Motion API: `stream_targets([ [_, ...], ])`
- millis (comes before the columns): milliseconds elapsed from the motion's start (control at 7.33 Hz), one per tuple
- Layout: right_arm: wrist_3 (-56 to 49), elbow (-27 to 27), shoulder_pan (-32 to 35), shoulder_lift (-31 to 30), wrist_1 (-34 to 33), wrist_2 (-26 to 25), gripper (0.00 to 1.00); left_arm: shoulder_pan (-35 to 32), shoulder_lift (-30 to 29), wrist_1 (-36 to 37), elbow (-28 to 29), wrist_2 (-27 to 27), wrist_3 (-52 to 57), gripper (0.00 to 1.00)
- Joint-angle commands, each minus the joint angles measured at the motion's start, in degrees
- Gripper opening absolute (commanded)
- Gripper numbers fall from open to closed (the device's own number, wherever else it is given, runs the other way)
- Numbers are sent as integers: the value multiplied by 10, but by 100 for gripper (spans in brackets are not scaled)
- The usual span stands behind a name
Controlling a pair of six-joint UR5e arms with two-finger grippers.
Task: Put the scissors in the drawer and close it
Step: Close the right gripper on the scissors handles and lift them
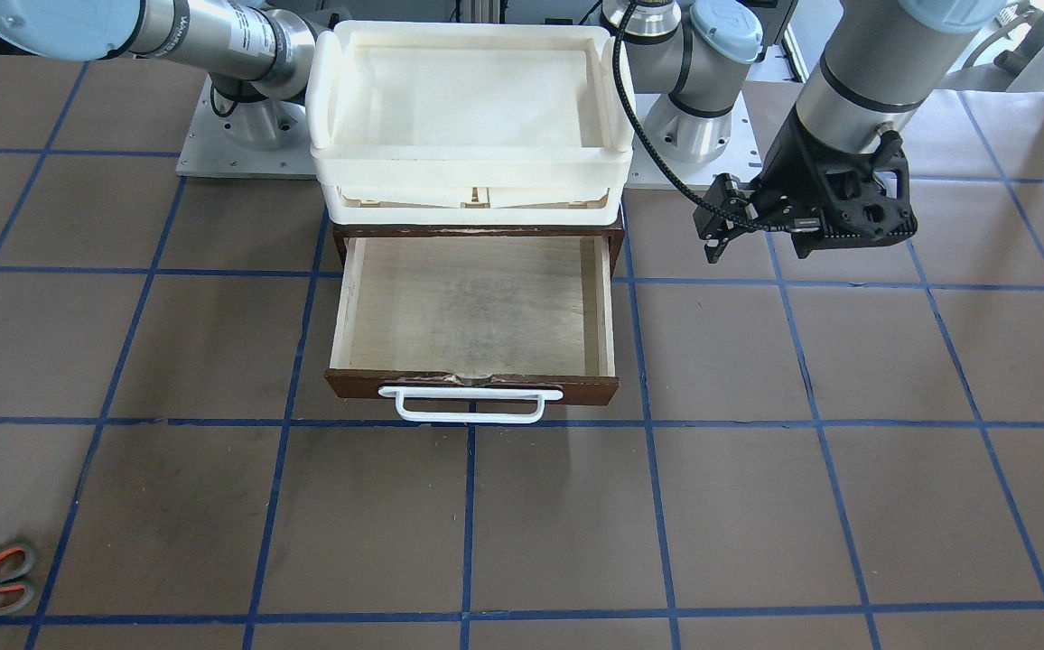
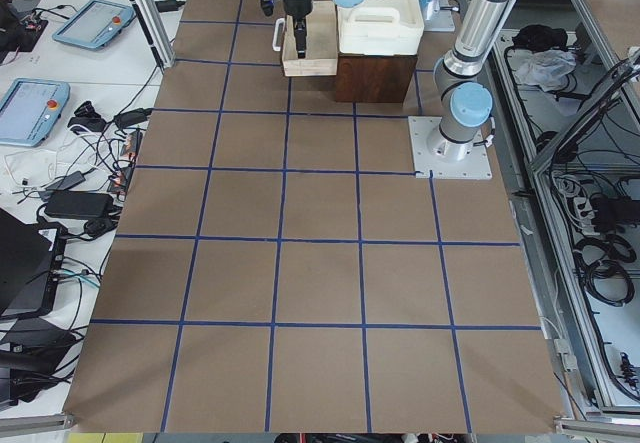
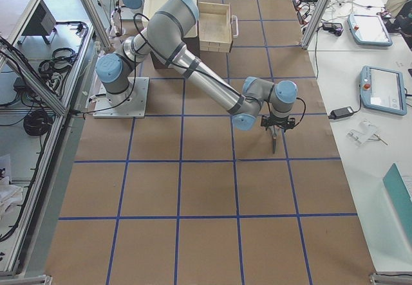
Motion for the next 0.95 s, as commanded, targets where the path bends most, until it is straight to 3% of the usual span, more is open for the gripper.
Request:
stream_targets([
  [0,-33,0,-2,0,6,-6,83,-1,3,-1,-1,-1,3,100],
  [136,-34,0,-2,2,5,-7,76,-1,6,-1,-1,2,5,100],
  [545,-28,0,-2,3,5,-7,70,0,5,-1,-1,2,5,100],
  [818,-27,0,-2,6,5,-8,48,-1,7,-2,-1,3,5,100],
])
